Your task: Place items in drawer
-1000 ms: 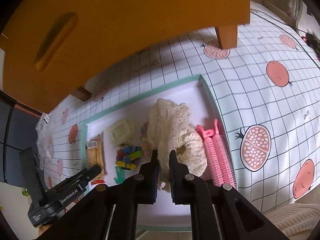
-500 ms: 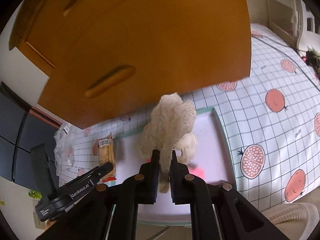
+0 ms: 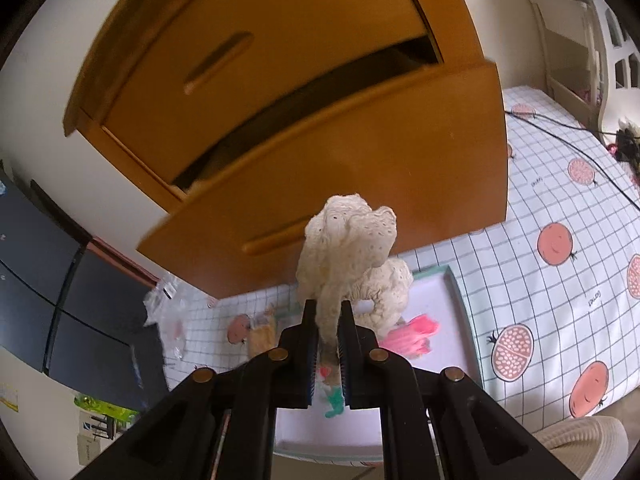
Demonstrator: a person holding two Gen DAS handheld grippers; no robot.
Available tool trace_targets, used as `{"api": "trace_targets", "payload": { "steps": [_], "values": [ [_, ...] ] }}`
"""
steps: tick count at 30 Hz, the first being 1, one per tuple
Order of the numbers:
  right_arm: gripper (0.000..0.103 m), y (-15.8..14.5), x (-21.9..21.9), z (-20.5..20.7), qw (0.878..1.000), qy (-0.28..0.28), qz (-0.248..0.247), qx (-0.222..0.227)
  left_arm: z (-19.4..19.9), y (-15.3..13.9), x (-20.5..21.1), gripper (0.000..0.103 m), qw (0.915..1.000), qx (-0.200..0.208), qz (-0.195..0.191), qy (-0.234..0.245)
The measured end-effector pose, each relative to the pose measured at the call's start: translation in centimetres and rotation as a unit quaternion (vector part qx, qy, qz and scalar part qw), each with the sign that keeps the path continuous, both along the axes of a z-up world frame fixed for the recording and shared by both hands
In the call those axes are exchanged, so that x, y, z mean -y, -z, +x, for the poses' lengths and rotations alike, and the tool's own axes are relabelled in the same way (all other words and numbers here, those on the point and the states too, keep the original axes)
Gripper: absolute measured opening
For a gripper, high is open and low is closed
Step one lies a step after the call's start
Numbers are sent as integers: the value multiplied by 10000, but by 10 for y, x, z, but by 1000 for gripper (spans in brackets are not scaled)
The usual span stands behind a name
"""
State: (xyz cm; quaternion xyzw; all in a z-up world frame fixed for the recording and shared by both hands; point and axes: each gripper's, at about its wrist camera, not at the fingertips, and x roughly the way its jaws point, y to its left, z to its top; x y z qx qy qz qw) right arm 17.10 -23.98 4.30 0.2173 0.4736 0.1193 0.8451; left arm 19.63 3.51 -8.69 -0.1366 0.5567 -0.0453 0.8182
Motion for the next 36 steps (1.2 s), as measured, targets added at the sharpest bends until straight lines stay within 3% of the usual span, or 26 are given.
{"api": "trace_targets", "payload": {
  "steps": [6,23,29,36],
  "values": [
    [10,5,-4,0,9999,-110,-64,-103,-3,19,1,36,9997,-240,75,46],
    [10,89,-28,-4,9890,-517,-519,-1288,-14,66,4,37,9963,-822,189,153],
    [10,105,-42,-3,9850,-733,-610,-1439,-15,65,-4,48,9965,-816,153,82],
    [10,105,-47,-3,9868,-815,-395,-1342,-12,58,-7,48,9972,-735,108,31]
  ]
}}
